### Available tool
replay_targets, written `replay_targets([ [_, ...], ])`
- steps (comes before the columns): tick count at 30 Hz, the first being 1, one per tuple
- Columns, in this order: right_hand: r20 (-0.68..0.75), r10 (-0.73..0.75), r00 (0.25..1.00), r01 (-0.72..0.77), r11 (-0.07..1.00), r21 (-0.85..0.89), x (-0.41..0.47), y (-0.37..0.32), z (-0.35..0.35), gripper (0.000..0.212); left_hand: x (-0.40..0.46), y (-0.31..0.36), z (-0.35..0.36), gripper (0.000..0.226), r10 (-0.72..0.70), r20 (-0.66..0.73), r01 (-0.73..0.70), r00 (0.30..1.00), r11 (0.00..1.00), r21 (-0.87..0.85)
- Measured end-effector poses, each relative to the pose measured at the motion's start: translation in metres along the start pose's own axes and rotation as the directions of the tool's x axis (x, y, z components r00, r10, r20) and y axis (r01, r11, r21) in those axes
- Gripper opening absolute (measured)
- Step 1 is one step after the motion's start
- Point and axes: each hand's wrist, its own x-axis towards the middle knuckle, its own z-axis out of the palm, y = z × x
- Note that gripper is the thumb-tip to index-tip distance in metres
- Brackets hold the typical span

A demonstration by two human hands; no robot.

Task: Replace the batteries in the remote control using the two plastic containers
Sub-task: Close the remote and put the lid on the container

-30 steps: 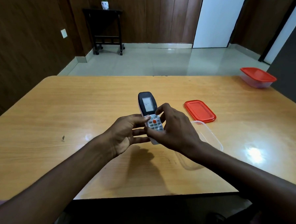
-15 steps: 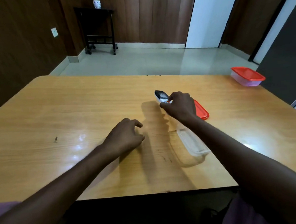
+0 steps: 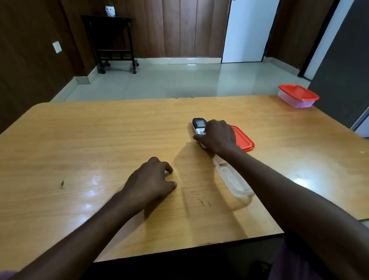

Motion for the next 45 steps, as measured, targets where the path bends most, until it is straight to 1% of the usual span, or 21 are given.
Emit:
replay_targets([
  [5,-0.016,0.005,1.0,-0.005,0.999,0.033,0.001,0.007,-0.018,0.049,0.0,0.0,0.0,0.049,0.0,0.009,0.0,1.0,1.0,0.015],
  [9,-0.055,0.097,0.994,-0.096,0.995,0.025,0.01,0.039,-0.039,0.046,0.001,0.001,0.0,0.048,-0.012,0.002,0.012,1.0,1.0,0.025],
  [11,0.024,0.157,0.987,-0.156,0.987,-0.032,0.013,0.06,-0.044,0.047,0.001,0.002,0.001,0.045,-0.011,-0.004,0.011,1.0,1.0,0.017],
  [14,0.208,0.236,0.949,-0.214,0.969,-0.124,0.011,0.08,-0.045,0.069,0.001,0.005,0.003,0.043,-0.003,-0.007,0.004,1.0,1.0,0.019],
  [16,0.245,0.237,0.94,-0.213,0.969,-0.122,0.011,0.085,-0.041,0.075,0.001,0.007,0.003,0.044,0.0,-0.008,0.0,1.0,1.0,0.023],
  [19,0.194,0.206,0.959,-0.193,0.978,-0.081,0.011,0.086,-0.039,0.071,0.002,0.01,0.004,0.043,0.001,-0.014,-0.001,1.0,1.0,0.009],
  [21,0.125,0.181,0.976,-0.171,0.981,-0.087,0.007,0.083,-0.044,0.08,0.001,0.012,0.005,0.043,0.011,-0.022,-0.011,1.0,1.0,-0.012],
  [22,0.08,0.16,0.984,-0.152,0.984,-0.097,0.004,0.079,-0.048,0.085,0.001,0.013,0.006,0.044,0.016,-0.023,-0.017,1.0,0.999,-0.046],
  [24,0.004,0.102,0.995,-0.101,0.992,-0.073,-0.006,0.066,-0.059,0.091,0.002,0.017,0.007,0.045,0.028,-0.051,-0.038,0.998,0.979,-0.201],
  [25,-0.009,0.072,0.997,-0.072,0.997,-0.016,-0.013,0.058,-0.065,0.092,0.003,0.02,0.006,0.044,0.028,-0.077,-0.051,0.997,0.95,-0.308],
  [27,0.065,0.049,0.997,-0.064,0.966,0.25,-0.033,0.041,-0.078,0.087,0.006,0.026,0.004,0.04,0.002,-0.106,-0.059,0.994,0.843,-0.535],
  [28,0.16,0.038,0.986,-0.102,0.904,0.414,-0.046,0.034,-0.084,0.082,0.007,0.03,0.002,0.041,-0.022,-0.078,-0.036,0.997,0.742,-0.67],
  [30,0.345,-0.058,0.937,-0.178,0.768,0.615,-0.071,0.023,-0.091,0.067,0.009,0.038,-0.001,0.046,-0.032,0.047,0.057,0.998,0.415,-0.908],
  [31,0.397,-0.128,0.909,-0.195,0.711,0.675,-0.083,0.02,-0.092,0.057,0.009,0.042,-0.002,0.046,-0.016,0.111,0.111,0.994,0.249,-0.962],
  [32,0.431,-0.196,0.881,-0.211,0.652,0.728,-0.093,0.018,-0.092,0.049,0.009,0.043,-0.003,0.045,0.011,0.15,0.147,0.989,0.137,-0.98],
  [33,0.457,-0.26,0.851,-0.231,0.597,0.768,-0.101,0.016,-0.093,0.042,0.009,0.044,-0.002,0.042,0.036,0.168,0.164,0.985,0.083,-0.983],
  [35,0.485,-0.33,0.81,-0.273,0.52,0.81,-0.11,0.016,-0.094,0.029,0.008,0.046,-0.001,0.037,0.038,0.164,0.161,0.986,0.06,-0.985],
  [38,0.476,-0.254,0.842,-0.315,0.484,0.817,-0.11,0.022,-0.097,0.009,0.009,0.048,0.001,0.036,-0.049,0.158,0.161,0.986,0.06,-0.985],
  [40,0.435,-0.158,0.887,-0.299,0.52,0.8,-0.104,0.03,-0.098,0.005,0.008,0.05,0.003,0.033,-0.072,0.178,0.186,0.981,0.118,-0.976],
  [42,0.415,-0.078,0.907,-0.307,0.552,0.775,-0.1,0.04,-0.098,0.014,0.006,0.052,0.008,0.032,-0.078,0.226,0.237,0.971,0.168,-0.957],
  [45,0.364,0.052,0.93,-0.309,0.65,0.695,-0.096,0.052,-0.096,0.015,0.003,0.058,0.015,0.033,-0.086,0.29,0.301,0.953,0.177,-0.937],
])
